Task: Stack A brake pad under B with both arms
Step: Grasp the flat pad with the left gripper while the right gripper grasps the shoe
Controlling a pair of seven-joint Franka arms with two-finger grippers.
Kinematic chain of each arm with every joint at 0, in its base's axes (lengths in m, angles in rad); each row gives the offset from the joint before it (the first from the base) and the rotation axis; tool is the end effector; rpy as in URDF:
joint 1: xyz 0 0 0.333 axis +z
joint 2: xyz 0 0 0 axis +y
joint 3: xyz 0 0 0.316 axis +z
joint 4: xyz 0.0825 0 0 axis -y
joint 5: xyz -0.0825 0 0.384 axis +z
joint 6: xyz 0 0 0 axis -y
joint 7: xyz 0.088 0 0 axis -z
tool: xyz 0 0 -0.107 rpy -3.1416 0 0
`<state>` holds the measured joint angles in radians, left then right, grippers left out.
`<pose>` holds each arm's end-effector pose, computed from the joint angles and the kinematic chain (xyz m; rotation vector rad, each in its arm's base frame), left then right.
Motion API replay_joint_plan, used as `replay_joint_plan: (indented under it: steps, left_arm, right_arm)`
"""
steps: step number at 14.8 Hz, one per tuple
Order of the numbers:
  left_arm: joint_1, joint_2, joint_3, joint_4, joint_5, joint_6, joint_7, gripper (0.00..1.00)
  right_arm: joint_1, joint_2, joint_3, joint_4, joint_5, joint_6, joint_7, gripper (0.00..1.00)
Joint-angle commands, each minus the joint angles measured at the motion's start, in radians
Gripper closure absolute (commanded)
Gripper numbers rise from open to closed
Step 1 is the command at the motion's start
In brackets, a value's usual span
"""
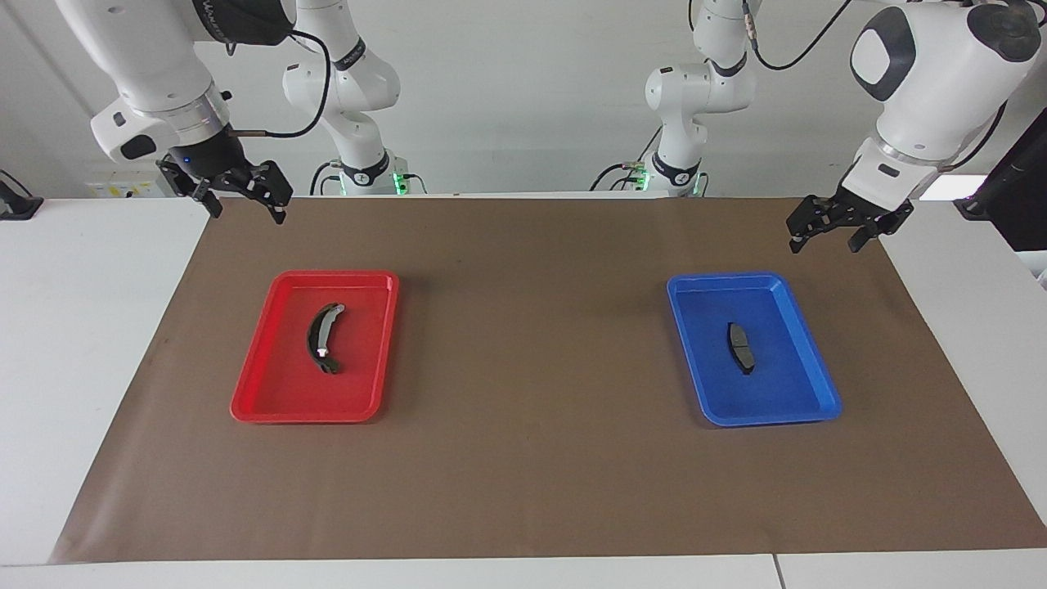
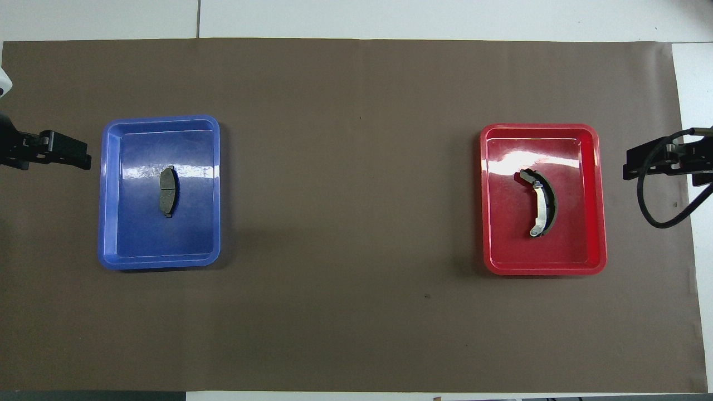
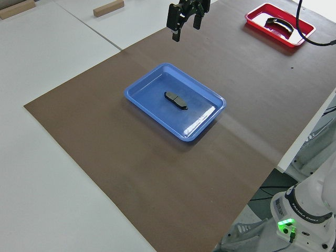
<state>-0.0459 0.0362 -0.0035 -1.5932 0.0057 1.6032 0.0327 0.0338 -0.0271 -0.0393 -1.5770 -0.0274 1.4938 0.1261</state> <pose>0.5666 -0.0274 0.5964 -3.1329 0.1291 0.0410 0.5379 -0.0064 0.6299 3.1039 -0.2066 -0.0847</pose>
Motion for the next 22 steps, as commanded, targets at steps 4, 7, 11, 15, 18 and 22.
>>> replay_joint_plan:
  steps: [4,7,11,15,18,22]
  left_arm:
    - [0.004,-0.002,0.002,0.002,-0.013,-0.025,0.012,0.0]
    - [0.006,-0.009,0.002,-0.007,-0.013,-0.029,0.01,0.0]
    - [0.014,-0.01,0.002,-0.017,-0.013,-0.01,0.012,0.0]
    - [0.014,-0.05,0.002,-0.189,-0.013,0.226,0.009,0.0]
    - [0.02,-0.012,0.002,-0.347,-0.013,0.45,0.01,0.0]
    - [0.014,0.105,0.002,-0.473,-0.013,0.703,0.004,0.0]
  right_arm:
    - [-0.002,0.006,0.001,0.009,0.003,-0.01,-0.017,0.0]
    - [-0.002,0.004,0.001,0.009,0.003,-0.01,-0.016,0.0]
    - [-0.003,0.004,0.001,0.008,0.003,-0.012,-0.017,0.0]
    - [-0.003,0.004,0.001,0.006,0.003,-0.012,-0.016,0.0]
    - [-0.002,0.004,0.001,0.006,0.003,-0.012,-0.014,0.0]
    - [-0.002,0.004,0.001,0.006,0.003,-0.012,-0.011,0.0]
